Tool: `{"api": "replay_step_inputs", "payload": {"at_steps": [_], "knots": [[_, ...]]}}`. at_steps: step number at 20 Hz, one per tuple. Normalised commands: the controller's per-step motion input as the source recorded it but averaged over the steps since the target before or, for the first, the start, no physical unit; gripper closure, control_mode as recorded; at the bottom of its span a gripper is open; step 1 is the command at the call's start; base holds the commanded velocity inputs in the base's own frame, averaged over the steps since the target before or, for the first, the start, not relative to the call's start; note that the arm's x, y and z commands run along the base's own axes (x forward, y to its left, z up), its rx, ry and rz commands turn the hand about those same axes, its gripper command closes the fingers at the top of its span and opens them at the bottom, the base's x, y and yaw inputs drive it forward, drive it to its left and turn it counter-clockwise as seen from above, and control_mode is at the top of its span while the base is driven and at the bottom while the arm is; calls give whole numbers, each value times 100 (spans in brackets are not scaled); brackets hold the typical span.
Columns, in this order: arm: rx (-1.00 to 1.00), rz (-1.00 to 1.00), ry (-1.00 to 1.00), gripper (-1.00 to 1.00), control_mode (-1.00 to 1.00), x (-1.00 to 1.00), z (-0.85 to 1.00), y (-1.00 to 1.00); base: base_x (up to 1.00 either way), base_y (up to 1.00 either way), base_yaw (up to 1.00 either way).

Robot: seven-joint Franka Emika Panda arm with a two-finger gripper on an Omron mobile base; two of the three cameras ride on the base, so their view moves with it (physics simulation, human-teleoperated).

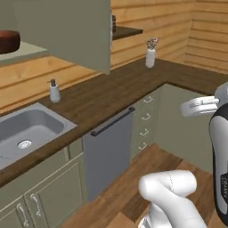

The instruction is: Gather all objects into one cabinet and sort the glasses and bowls to opposite sides.

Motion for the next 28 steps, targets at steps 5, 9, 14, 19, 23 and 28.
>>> {"api": "replay_step_inputs", "payload": {"at_steps": [5,9,14,19,23,28], "knots": [[0,0,0,-100,100,0,0,0,27,-32,-39],[0,0,0,-100,100,0,0,0,24,-18,-42],[0,0,0,-100,100,0,0,0,22,-1,-48],[0,0,0,-100,100,0,0,0,14,0,-69],[0,0,0,-100,100,0,0,0,12,-4,-76],[0,0,0,-100,100,0,0,0,15,-21,-76]]}}
